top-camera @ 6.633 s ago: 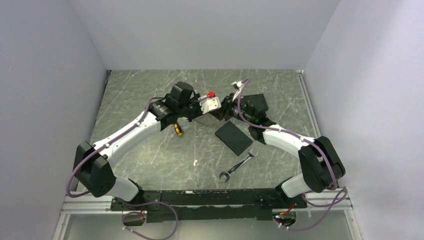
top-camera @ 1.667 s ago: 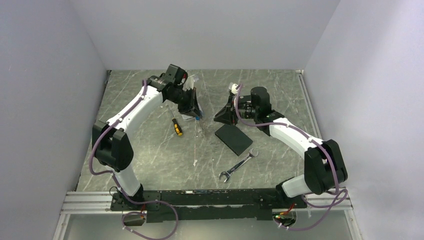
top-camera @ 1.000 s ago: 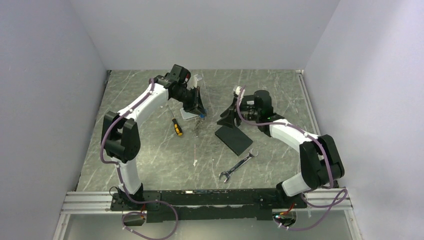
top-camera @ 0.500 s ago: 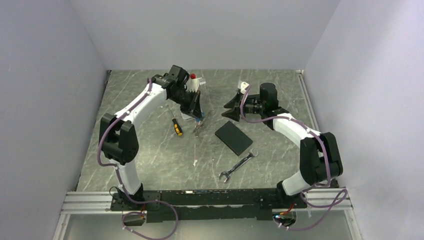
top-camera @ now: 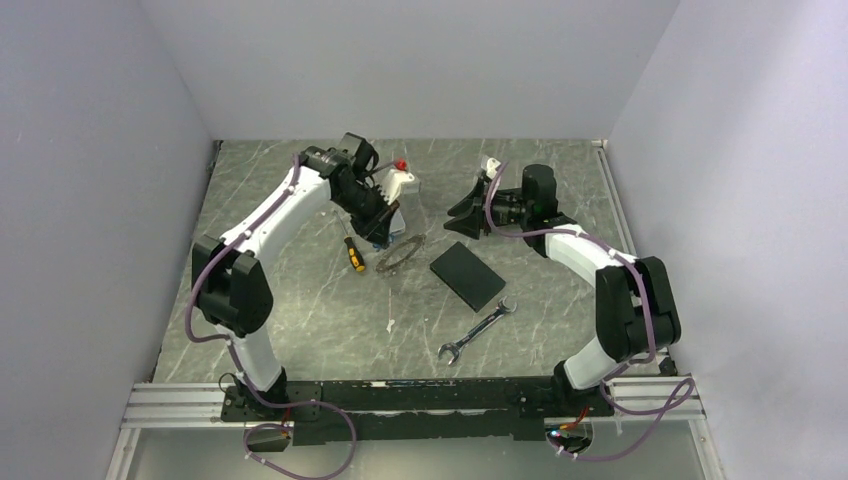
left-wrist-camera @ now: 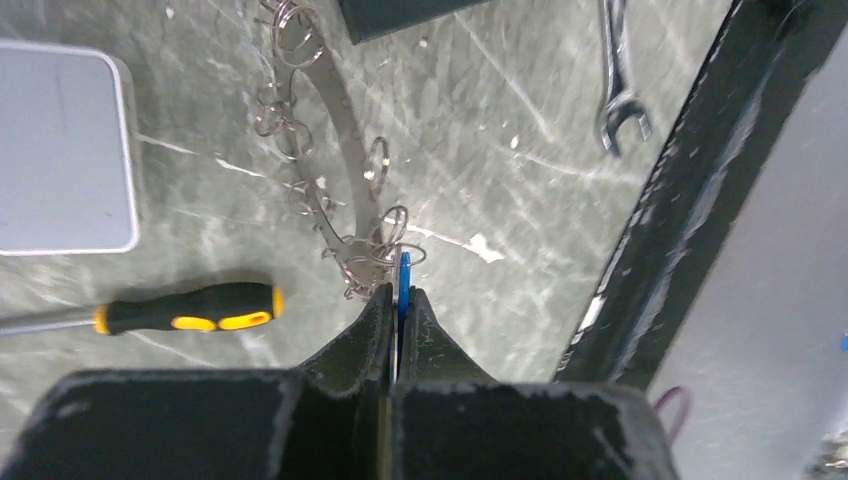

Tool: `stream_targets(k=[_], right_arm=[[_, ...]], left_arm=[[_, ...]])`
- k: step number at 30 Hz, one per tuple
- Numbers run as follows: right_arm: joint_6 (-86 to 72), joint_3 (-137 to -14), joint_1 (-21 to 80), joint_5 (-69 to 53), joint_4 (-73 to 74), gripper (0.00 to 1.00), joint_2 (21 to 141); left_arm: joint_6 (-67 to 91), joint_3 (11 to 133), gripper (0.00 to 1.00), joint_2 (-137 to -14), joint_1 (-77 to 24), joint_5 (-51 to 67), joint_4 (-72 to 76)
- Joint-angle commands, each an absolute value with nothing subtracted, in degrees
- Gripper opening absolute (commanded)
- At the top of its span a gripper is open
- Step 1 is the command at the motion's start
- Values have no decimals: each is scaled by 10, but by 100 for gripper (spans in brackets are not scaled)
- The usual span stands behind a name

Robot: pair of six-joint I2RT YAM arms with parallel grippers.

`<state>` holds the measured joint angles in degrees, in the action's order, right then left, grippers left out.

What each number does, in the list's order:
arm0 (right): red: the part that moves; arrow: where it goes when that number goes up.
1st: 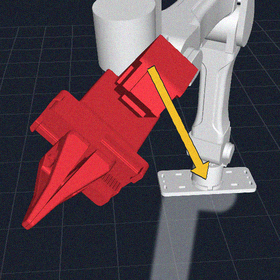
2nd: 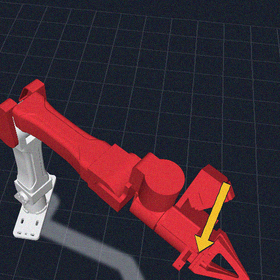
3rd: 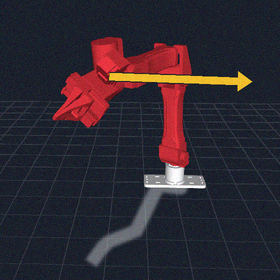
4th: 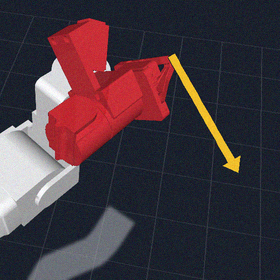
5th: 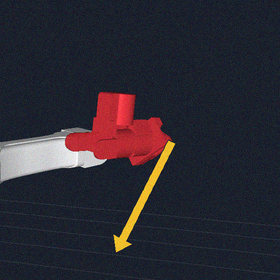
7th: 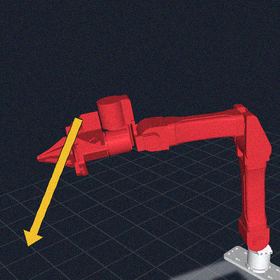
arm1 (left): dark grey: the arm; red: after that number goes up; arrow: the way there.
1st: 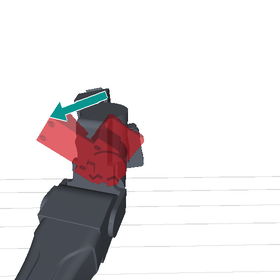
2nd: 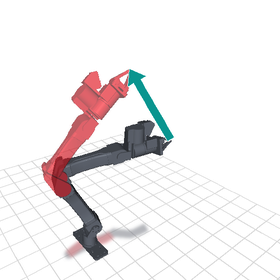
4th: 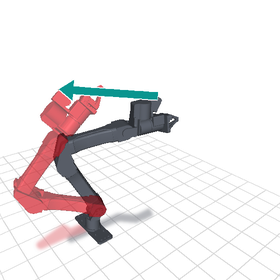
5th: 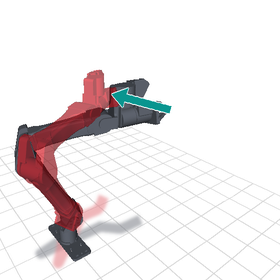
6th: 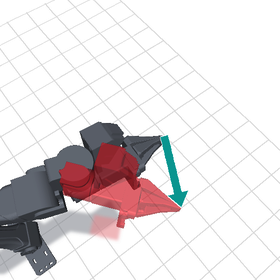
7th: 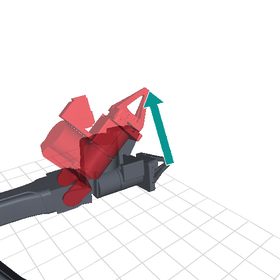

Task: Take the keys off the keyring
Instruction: Adjust the key on the keyring.

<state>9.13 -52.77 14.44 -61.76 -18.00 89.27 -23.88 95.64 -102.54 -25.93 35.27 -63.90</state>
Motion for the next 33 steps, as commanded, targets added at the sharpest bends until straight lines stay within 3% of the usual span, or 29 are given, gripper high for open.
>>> stream_targets(k=[1,16,23,33], right_arm=[[49,-532,143,-647,-241,45,902],[96,-492,181,-671,-237,45,879],[169,-475,242,-643,-196,45,856],[133,-483,276,-667,-258,46,877]], left_arm=[[-406,960,0,-974,-299,299,-665],[-663,827,0,-852,-378,240,-571],[-771,753,0,-779,-389,272,-530],[-888,665,0,-702,-396,307,-471]])
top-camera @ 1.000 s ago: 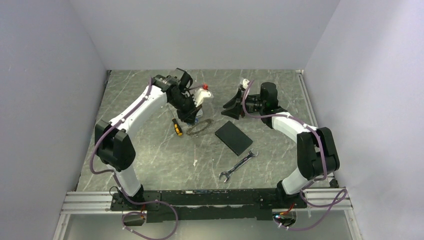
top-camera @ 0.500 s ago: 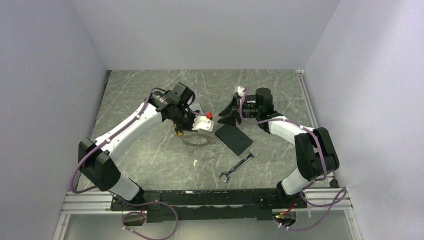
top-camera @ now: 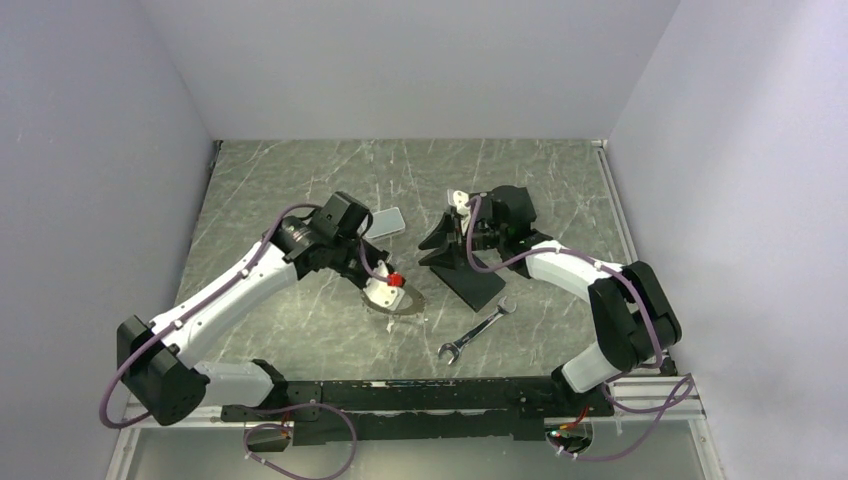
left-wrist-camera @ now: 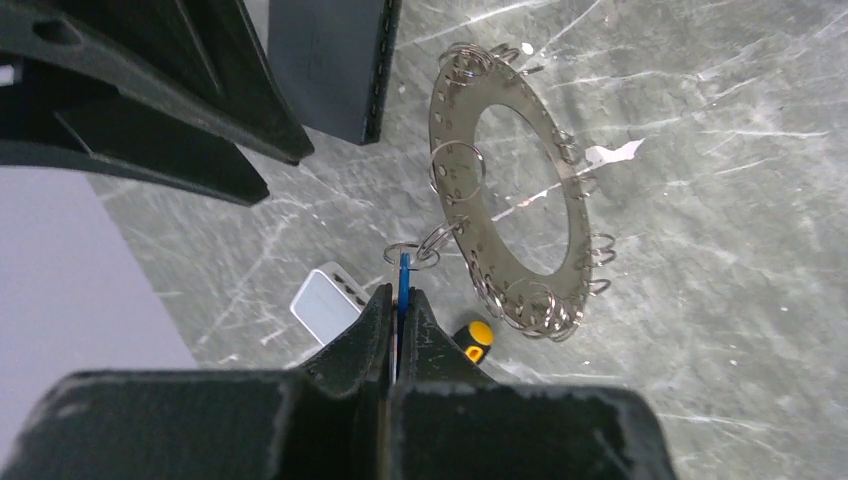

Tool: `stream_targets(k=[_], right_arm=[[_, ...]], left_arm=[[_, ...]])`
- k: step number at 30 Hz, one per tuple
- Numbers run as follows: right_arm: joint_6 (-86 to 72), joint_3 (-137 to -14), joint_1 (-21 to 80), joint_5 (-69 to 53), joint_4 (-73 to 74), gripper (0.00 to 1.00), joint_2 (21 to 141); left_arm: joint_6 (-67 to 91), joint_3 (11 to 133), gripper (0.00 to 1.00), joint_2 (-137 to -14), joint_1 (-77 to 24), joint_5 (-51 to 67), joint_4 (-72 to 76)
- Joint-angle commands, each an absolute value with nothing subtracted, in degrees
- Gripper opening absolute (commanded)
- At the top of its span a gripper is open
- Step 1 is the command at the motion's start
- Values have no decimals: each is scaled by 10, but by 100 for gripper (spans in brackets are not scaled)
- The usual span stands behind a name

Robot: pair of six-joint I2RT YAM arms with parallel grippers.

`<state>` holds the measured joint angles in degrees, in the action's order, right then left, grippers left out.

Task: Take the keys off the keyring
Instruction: Adjust the key on the keyring.

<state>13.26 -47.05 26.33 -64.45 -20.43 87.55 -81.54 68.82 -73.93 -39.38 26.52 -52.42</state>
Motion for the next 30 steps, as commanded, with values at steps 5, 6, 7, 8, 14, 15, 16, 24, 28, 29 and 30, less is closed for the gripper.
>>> stream_targets(k=[5,6,7,8,14,15,16,24,28,29,30], right_arm=[[89,-466,291,-690,-312,46,872],[83,-462,294,-695,-321,46,870],[77,-457,297,-699,-329,46,868],[72,-453,300,-700,-336,46,866],[90,-457,323,-704,-330,46,874],[92,-458,327,-703,-330,47,875],[91,-458,330,-702,-333,47,876],[59,-445,345,-709,-380,49,875],[61,-444,353,-714,-379,49,875],[64,-445,356,-717,-375,49,876],[70,-445,358,-719,-369,49,876]], left_arm=[[-918,632,0,-674,-396,320,-437],[-918,629,0,-672,-396,322,-432],[-918,628,0,-670,-396,324,-427],[-919,626,0,-667,-396,327,-423],[-958,594,0,-642,-396,353,-382],[-968,588,0,-637,-396,357,-376],[-976,583,0,-634,-396,360,-374],[-1010,562,0,-618,-396,374,-366],[-1002,564,0,-618,-396,377,-356],[-998,564,0,-617,-396,377,-350],[-996,566,0,-617,-396,378,-349]])
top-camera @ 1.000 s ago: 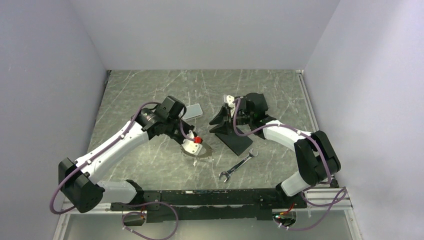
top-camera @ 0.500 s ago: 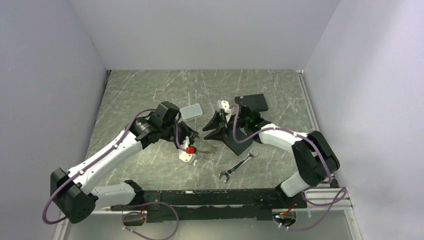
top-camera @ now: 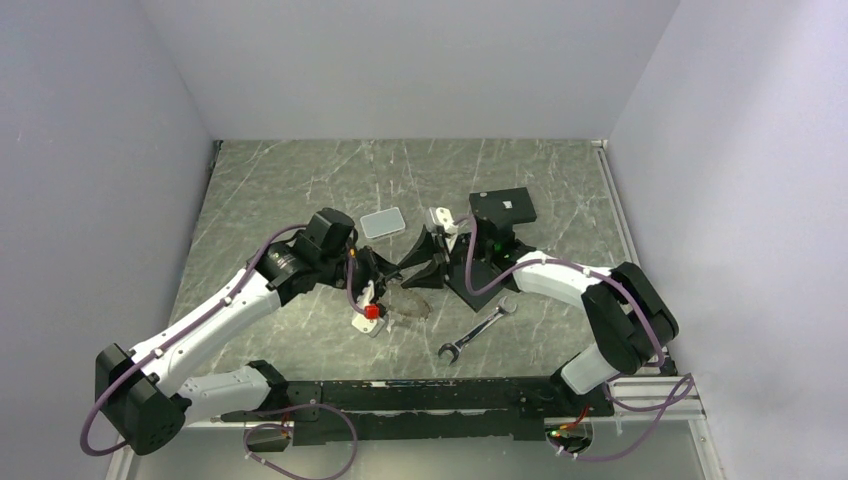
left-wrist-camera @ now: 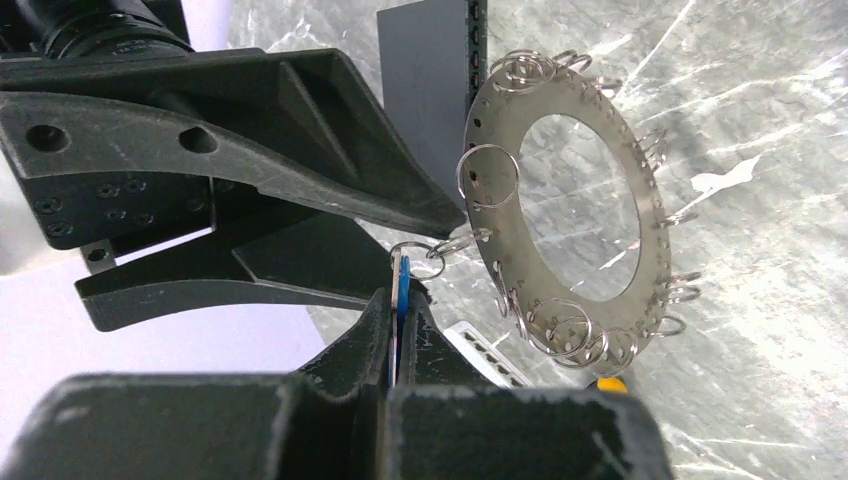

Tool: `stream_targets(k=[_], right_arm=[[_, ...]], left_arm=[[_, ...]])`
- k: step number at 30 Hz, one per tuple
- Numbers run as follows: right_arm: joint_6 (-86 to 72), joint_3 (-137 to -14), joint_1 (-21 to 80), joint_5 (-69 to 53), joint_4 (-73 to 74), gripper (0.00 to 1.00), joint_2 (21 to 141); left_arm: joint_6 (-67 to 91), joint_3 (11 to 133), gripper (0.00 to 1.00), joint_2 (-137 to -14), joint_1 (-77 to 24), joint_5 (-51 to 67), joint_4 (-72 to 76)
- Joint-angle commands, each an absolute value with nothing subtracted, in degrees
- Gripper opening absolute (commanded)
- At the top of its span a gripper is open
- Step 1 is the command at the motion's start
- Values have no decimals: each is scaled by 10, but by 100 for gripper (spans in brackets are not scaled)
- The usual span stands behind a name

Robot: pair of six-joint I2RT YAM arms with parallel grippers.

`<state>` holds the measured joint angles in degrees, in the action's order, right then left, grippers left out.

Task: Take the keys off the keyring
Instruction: Adjust the key on the keyring.

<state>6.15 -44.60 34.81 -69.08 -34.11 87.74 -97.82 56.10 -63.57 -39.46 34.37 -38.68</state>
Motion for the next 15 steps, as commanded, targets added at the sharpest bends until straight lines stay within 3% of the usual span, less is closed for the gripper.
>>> stream_targets(k=[1,12,15], right_arm=[[77,-445,360,-719,-363,48,877],[135,-447,364,-720,-294,34,869],[211,-466,363,-719,-191,38,862]], left_arm=[[-993,567,0,-617,-396,380,-348],[-982,575,0,-612,-396,376,-367],[-986,577,0,-607,-396,375,-380]])
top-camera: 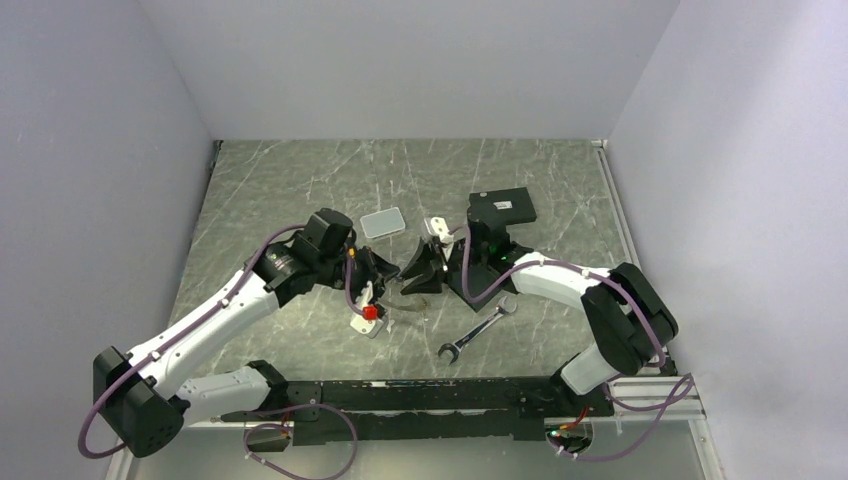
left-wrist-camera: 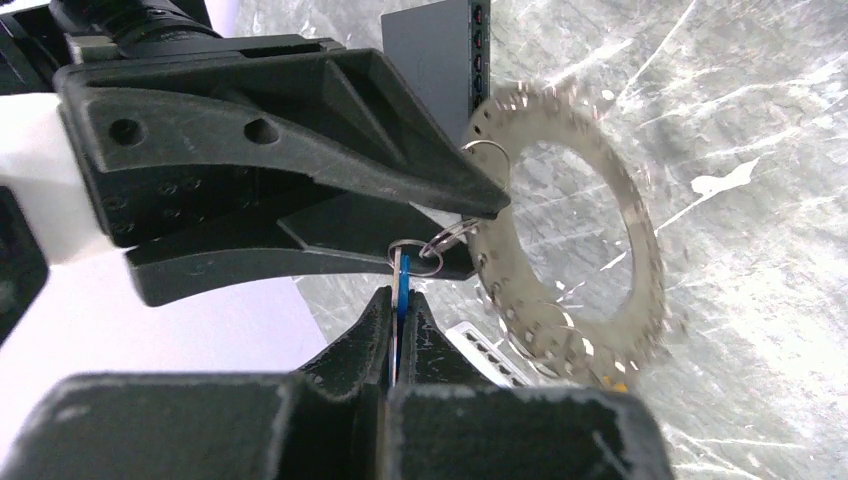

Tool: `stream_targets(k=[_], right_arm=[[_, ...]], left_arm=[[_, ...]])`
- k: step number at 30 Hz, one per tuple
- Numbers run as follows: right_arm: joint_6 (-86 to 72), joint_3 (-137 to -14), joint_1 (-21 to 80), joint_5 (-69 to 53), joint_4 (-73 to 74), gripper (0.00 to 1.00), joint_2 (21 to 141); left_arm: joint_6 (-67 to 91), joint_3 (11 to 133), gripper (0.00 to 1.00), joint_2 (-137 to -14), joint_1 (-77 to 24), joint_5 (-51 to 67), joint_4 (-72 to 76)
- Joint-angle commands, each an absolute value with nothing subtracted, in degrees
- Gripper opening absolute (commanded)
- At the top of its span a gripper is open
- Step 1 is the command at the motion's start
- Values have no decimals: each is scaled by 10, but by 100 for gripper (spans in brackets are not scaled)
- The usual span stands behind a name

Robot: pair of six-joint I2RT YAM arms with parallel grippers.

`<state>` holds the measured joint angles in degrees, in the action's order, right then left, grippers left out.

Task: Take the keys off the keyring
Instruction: Adjust the key on the keyring.

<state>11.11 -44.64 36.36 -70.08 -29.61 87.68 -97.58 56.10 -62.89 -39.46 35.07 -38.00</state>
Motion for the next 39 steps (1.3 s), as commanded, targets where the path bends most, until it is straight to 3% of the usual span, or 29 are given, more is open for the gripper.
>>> stream_targets(k=[1,6,15,22,34,39], right_arm=[[241,-475,363,-717,-156,40,861],[296,-500,362,-717,-73,41,854],[219,-517,347,-727,-125,43,851],[310,-529,346,-721,-10,38,840],[327,-501,355,-725,-3,35,840],[371,-491,369,-730,66,32,840]], left_arm=[[-991,577,0,-605,-396,375,-385],[-996,574,0,-601,-396,375,-392],[-1027,569,0,-601,-396,384,-405],[-1000,580,0,-613,-396,373,-395],[-1023,550,0,-614,-396,377,-376],[-1064,498,0,-597,-396,398,-375]])
